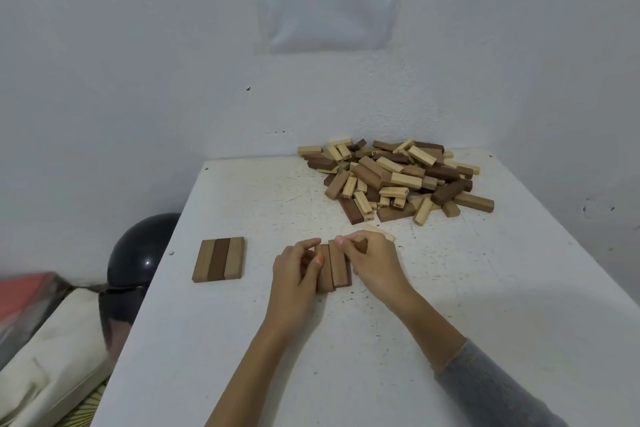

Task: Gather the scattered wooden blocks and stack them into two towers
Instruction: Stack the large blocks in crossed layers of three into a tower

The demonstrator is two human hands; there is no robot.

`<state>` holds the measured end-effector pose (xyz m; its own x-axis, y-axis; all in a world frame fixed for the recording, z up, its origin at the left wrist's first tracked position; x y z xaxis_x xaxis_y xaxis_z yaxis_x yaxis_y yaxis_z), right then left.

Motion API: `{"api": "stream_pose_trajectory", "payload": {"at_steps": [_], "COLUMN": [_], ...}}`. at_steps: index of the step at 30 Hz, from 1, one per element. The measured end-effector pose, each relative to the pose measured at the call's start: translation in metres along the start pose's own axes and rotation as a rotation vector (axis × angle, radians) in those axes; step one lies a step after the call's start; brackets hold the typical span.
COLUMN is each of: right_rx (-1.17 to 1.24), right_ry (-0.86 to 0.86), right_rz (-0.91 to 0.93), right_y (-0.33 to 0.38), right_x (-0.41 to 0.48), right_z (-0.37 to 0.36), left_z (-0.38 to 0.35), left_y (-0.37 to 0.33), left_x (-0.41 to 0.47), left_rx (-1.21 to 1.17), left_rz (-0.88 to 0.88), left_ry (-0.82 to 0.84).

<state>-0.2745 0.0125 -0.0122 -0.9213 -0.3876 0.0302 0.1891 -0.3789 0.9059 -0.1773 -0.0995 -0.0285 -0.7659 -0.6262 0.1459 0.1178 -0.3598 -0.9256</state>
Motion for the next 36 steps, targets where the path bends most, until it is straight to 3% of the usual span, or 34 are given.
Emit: {"api": "stream_pose_trajectory", "payload": {"at_steps": [4,8,11,14,18,25,28,32,36], "right_rx": [-0.112,0.239,0.355,0.289,0.192,-0.333,-0.372,-0.529,-0.418], "right_ry": [0.043,0.177,0.182,0.08,-0.207,-0.433,-0.307,-0.213,-0.046], "right_rz": [0.013,-0.187,-0.239,-0.122,0.041,0.235,0.215,0.335,0.303], "right_y": [-0.004,-0.009,-0.011,-0.011,-0.018,-0.025,-0.024,-0.022,-0.023], "right_x": [-0.005,-0.012,-0.017,-0.022,-0.026,-0.037,-0.042,-0.048,-0.042], "right_z": [-0.004,-0.009,-0.006,0.002,0.016,0.017,0.013,0.007,0.005], "left_z": [-0.003,-0.001,0.003,0.003,-0.001,-0.002,-0.002,-0.001,-0.002], "left_y": [0.008,0.005,0.004,0.01,0.007,0.011,0.007,0.003,-0.003], "left_x": [-0.004,-0.008,-0.01,-0.01,-0.013,-0.012,-0.015,-0.015,-0.017], "left_rx": [-0.051,-0.141,-0.115,-0.069,-0.03,0.053,0.105,0.155,0.223], "left_rz": [0.048,0.051,0.02,0.023,-0.025,-0.109,-0.154,-0.203,-0.229], "left_ry": [-0.057,-0.107,-0.117,-0.053,0.062,0.079,0.071,0.073,0.069]}}
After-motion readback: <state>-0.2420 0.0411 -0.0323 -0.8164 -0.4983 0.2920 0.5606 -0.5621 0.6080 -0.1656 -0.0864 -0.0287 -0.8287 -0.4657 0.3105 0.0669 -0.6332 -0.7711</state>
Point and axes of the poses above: each hand's wrist, its own x-axis towards the middle knuckle, its own z-axis out of the back of the hand, y = z × x, the point moved 6 cm from there along x, towards the middle knuckle, and after that the axes turned 6 degrees about -y, right-handed, at the moved point
